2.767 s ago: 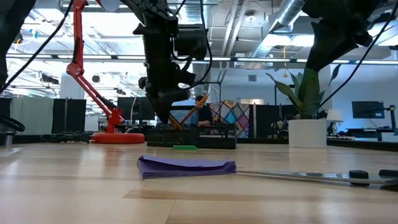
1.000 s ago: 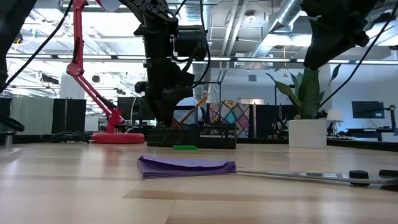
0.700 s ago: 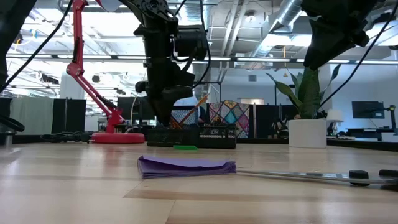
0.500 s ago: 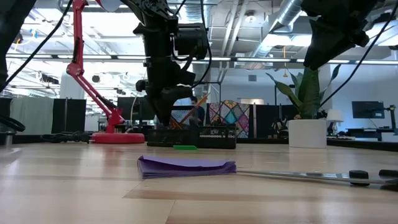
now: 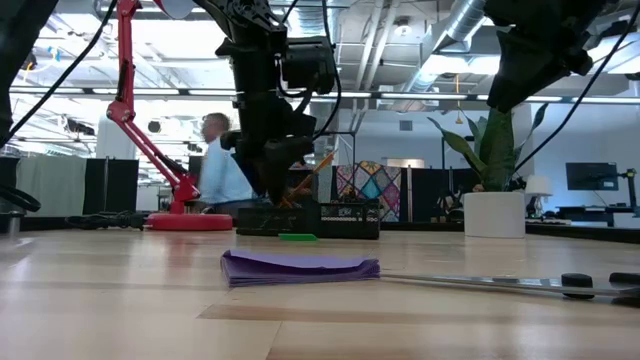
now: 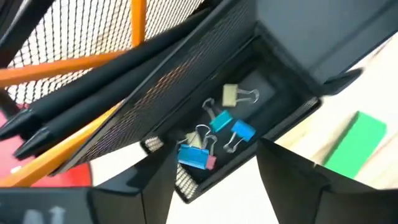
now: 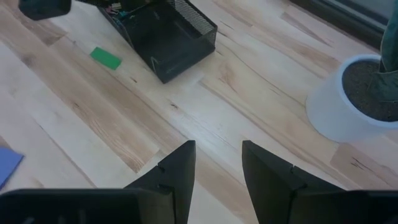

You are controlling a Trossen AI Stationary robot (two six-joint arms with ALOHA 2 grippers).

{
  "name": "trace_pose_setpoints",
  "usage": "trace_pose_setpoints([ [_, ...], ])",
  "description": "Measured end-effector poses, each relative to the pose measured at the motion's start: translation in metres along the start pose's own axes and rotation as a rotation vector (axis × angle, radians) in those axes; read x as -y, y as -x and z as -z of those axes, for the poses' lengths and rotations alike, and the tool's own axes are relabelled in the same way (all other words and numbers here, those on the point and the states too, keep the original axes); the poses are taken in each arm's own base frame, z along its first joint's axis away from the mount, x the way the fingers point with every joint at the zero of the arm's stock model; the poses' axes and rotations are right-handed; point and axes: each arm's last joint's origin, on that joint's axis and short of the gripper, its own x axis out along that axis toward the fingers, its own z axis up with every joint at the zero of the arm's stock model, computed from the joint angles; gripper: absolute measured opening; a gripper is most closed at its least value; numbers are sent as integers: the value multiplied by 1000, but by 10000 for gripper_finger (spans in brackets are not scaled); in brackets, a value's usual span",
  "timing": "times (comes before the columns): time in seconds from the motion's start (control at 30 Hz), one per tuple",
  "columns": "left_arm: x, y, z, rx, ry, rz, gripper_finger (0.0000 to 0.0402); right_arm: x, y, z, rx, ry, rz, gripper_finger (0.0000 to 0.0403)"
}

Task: Pick and place office supplies into organizer
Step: Put the blue binder clip into the black desk organizer

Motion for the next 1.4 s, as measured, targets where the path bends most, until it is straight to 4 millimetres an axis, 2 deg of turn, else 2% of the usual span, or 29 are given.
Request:
trace_pose_setpoints([
  [0.17,4,1,-5,49,30,37,216,-10,2,-3,62,42,-77,127],
  [0.37,9,1,-4,16,-135,173,217,-17,7,-2,129,95,-115,127],
  [0.57,5,1,-2,-3,-197,114,217,-19,3,-8,183,48,-92,124],
  [0.7,7,1,-2,17,-292,102,217,-25,-21,-13,246,-20,-39,116],
  [0.83,10,2,-4,52,-328,124,217,-35,-62,-14,252,-49,-29,113],
  [1.0,13,3,-3,63,-370,137,217,-44,-104,-33,265,-129,-81,113],
  [1.23,23,8,2,77,-449,132,217,-46,-142,-65,327,-173,-248,113],
  [1.4,28,16,5,121,-492,45,217,-45,-169,-70,303,-195,-323,113],
])
